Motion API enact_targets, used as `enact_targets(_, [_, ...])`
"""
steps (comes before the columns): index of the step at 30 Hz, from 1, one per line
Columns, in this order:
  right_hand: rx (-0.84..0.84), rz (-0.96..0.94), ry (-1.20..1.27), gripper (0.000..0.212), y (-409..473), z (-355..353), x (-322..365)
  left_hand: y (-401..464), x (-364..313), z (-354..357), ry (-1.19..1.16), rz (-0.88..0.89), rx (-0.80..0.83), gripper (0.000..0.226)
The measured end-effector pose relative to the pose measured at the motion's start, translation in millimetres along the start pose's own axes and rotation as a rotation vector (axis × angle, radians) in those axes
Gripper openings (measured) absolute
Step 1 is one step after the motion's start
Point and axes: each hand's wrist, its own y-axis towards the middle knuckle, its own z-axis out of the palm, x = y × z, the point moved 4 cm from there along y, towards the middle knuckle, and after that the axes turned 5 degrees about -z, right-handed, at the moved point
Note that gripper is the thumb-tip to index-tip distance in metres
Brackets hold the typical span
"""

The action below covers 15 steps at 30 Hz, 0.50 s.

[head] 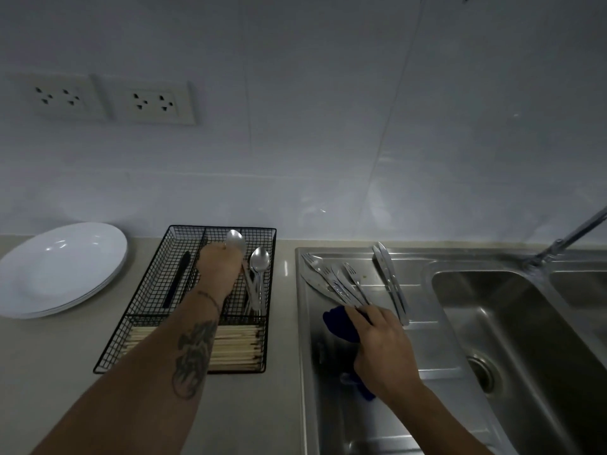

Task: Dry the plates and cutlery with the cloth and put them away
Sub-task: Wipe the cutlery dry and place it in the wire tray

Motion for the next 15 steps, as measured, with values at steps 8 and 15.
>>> enact_targets(8, [0.017, 0.076, 0.040, 0.069, 1, 10, -21, 7, 6, 23, 0.433, 0.159, 0.033, 0.048])
enact_targets(15, [0.017, 0.096, 0.082, 0.066, 3, 7, -30, -12, 8, 38, 0.640, 0.222, 0.165, 0.022])
